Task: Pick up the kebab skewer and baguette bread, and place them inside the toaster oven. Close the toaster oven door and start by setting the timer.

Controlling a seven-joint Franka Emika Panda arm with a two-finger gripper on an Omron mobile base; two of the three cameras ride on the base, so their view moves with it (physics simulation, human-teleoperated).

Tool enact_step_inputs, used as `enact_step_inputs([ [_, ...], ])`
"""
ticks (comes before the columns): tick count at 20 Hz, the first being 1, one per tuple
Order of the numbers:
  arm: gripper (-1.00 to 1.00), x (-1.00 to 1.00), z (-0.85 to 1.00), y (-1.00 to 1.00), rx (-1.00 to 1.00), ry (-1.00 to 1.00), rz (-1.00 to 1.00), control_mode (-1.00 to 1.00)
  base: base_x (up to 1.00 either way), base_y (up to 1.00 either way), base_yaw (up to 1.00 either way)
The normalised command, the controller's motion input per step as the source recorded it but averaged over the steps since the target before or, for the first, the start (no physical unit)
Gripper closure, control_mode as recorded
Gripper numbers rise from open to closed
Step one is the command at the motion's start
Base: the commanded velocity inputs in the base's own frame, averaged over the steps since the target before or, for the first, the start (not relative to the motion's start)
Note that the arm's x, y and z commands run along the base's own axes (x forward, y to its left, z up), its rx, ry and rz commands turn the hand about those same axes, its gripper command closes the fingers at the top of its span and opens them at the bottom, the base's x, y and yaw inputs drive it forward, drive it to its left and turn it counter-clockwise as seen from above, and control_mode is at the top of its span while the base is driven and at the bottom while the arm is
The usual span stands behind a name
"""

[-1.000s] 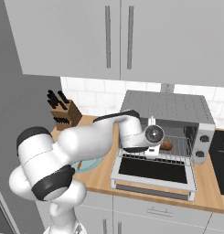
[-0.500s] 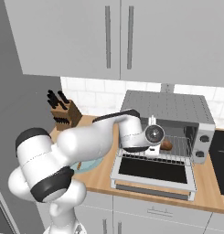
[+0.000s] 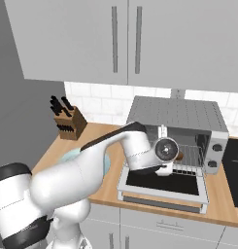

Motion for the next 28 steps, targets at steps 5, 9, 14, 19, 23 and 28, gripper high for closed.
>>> enact_step_inputs([
  [5,-1.00,-0.23,0.43,0.58,-0.11,0.13,0.24,-1.00,0.00,0.00,0.00],
  [9,-1.00,-0.16,0.19,0.94,-0.13,0.24,0.40,-1.00,0.00,0.00,0.00],
  [14,-1.00,-0.26,0.05,0.89,-0.17,0.18,0.36,-1.00,0.00,0.00,0.00],
  [19,-1.00,-0.02,-0.01,0.69,-0.18,0.13,0.26,-1.00,0.00,0.00,0.00],
  [23,-1.00,0.03,-0.21,0.73,-0.24,0.12,0.22,-1.00,0.00,0.00,0.00],
  [28,-1.00,0.02,-0.22,0.66,-0.18,0.10,0.26,-1.00,0.00,0.00,0.00],
])
